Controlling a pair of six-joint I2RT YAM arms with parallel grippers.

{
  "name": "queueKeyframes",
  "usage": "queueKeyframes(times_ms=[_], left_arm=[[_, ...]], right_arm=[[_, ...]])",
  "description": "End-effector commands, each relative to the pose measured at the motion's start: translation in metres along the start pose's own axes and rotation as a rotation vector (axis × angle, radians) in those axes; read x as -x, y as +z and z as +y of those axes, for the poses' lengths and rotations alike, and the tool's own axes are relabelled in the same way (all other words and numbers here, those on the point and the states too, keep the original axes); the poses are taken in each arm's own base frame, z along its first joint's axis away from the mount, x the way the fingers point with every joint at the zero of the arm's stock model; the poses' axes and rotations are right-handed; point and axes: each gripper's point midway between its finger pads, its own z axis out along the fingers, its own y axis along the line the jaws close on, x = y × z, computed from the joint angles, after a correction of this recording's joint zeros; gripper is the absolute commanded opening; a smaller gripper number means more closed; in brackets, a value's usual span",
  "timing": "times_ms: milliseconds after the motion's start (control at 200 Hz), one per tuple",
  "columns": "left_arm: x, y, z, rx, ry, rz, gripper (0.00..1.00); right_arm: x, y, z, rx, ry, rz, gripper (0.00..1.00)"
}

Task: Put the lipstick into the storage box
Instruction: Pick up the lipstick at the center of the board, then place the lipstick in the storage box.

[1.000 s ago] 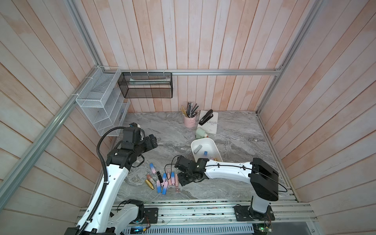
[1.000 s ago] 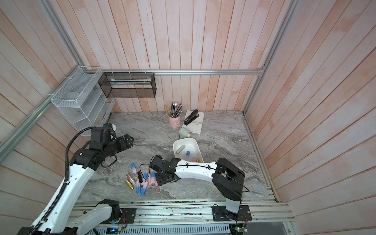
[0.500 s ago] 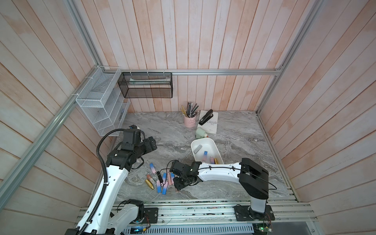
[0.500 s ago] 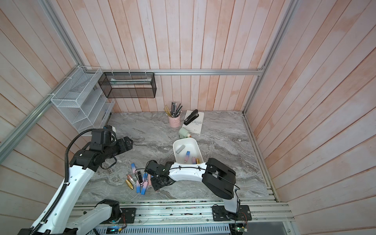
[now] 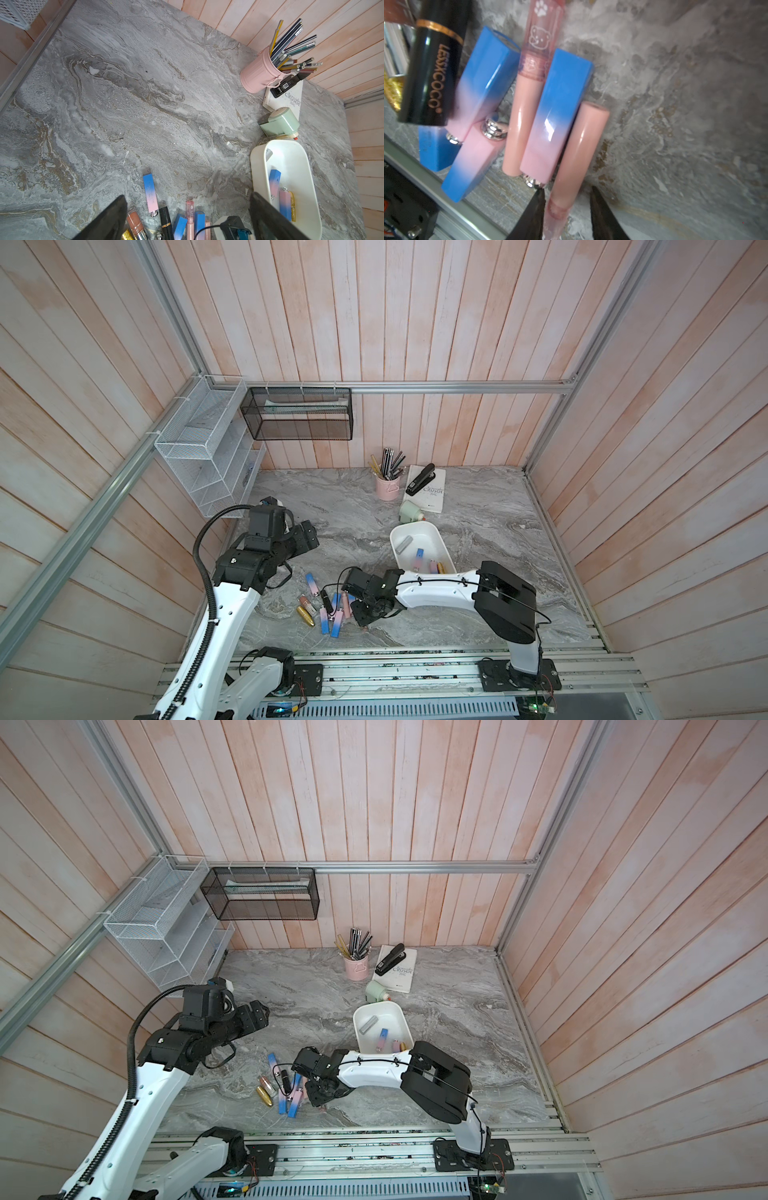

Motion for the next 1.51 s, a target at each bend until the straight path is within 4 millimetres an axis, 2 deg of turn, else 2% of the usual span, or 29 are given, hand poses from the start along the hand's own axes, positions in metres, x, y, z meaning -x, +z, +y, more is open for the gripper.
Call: queueKeyframes(times_ms=[0,235,375,475,680,900,1051,1181,1341,1501], left_arm=[[0.001,0.0,0.005,0.019,0.003,-0.008,0.93],[0.008,0.005,0.0,0.005,-0.009,-0.02,0.93],[0.009,0.01,-0.004,-0.009,-0.018,-0.014,0.93],[0.012,0.01,-0.006,-0.016,-0.017,-0.019,0.93],[0.019,0.011,-0.006,-0.003,-0.004,-0.034,0.93],[0.027,0.01,-0.005,0.012,0.001,-0.064,0.93],[0.031,0.011,-0.006,0.007,0.001,-0.082,0.93],[0.03,0.018,-0.011,-0.023,-0.016,-0.073,0.93],[0.018,0.032,-0.013,-0.048,-0.039,-0.035,0.93],[0.001,0.045,-0.012,-0.066,-0.053,0.013,0.93]], right_arm=[[-0.007,0.006,-0.021,-0.082,0.012,0.03,0.34],[-0.011,0.005,-0.035,-0.133,0.016,0.046,0.2],[-0.012,0.003,-0.041,-0.153,0.013,0.043,0.19],[-0.008,-0.006,-0.042,-0.164,0.008,0.024,0.2],[0.015,-0.042,-0.042,-0.18,-0.004,-0.042,0.2],[0.054,-0.104,-0.057,-0.238,-0.003,-0.16,0.2],[0.075,-0.149,-0.083,-0.273,0.036,-0.237,0.21],[0.079,-0.169,-0.119,-0.307,0.095,-0.284,0.23],[0.068,-0.166,-0.168,-0.361,0.151,-0.271,0.23],[0.061,-0.147,-0.2,-0.365,0.199,-0.248,0.24]])
